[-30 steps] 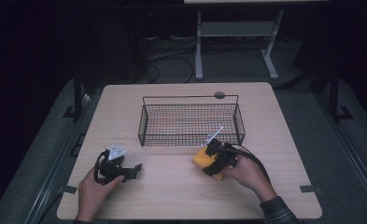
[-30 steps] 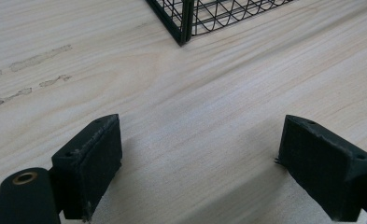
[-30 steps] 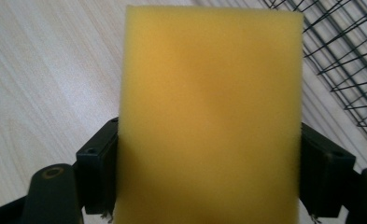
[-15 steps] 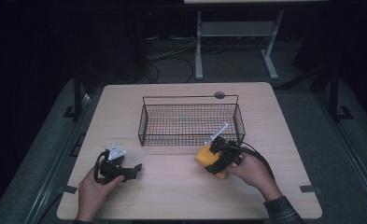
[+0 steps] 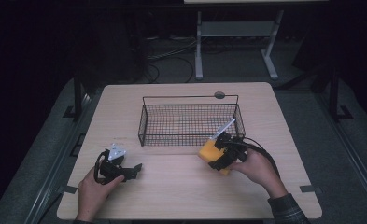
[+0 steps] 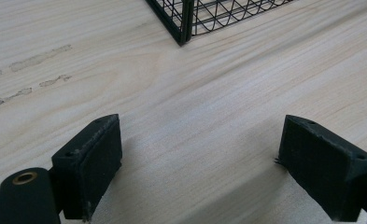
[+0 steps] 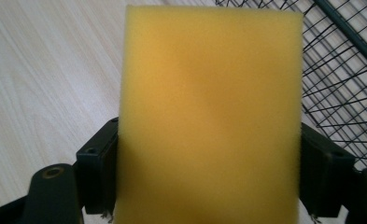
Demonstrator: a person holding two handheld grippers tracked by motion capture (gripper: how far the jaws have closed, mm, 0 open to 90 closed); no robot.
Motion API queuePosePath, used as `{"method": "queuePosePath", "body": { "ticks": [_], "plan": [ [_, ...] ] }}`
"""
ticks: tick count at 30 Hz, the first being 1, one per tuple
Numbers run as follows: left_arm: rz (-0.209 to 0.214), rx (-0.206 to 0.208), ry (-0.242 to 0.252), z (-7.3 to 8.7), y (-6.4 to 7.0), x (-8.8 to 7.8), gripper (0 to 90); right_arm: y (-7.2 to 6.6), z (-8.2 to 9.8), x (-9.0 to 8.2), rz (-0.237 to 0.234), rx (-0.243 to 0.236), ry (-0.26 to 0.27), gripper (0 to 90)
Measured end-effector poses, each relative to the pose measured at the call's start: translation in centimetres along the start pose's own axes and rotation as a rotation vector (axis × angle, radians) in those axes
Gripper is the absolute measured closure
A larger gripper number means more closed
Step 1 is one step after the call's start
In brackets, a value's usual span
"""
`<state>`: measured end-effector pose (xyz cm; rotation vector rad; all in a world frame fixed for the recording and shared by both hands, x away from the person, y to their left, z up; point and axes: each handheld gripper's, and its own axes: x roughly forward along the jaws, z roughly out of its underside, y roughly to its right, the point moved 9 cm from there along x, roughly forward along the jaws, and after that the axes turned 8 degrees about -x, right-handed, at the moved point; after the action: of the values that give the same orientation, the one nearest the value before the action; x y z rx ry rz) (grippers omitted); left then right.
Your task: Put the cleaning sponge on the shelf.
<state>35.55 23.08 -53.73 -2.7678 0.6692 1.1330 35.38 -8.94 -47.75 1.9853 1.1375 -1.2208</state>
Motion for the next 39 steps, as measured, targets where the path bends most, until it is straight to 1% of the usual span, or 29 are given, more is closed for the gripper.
{"method": "queuePosePath", "body": {
  "ticks": [3,5,9,15,19,28,32,39],
  "plan": [
    [0.0,0.0,0.0,0.0,0.0,0.0,12.6,0.2,0.0,-0.3,0.002,0.004,0.006,22.3],
    [0.0,0.0,-0.001,0.0,0.0,0.0,12.6,0.2,-0.1,-0.5,-0.003,0.018,0.012,22.3],
    [-0.001,0.003,-0.002,0.0,0.0,0.0,12.6,0.6,0.0,-0.9,0.008,0.017,0.019,22.3],
    [-0.001,0.003,-0.003,0.0,0.0,0.0,12.6,0.9,-0.2,-1.5,0.01,0.028,0.027,22.3],
    [-0.001,0.004,-0.003,0.0,0.0,0.0,12.6,1.5,-0.3,-2.2,0.016,0.034,0.035,22.3],
    [-0.001,0.006,-0.005,0.0,-0.1,0.0,12.6,2.5,-0.5,-2.9,0.03,0.044,0.031,22.3],
    [0.0,0.0,0.0,0.0,0.0,0.0,12.6,2.9,-0.7,-3.2,0.035,0.043,0.031,22.3],
    [-0.001,0.003,-0.002,0.0,0.0,0.0,12.6,3.6,-1.1,-3.7,0.043,0.044,0.031,22.3]
  ]
}}
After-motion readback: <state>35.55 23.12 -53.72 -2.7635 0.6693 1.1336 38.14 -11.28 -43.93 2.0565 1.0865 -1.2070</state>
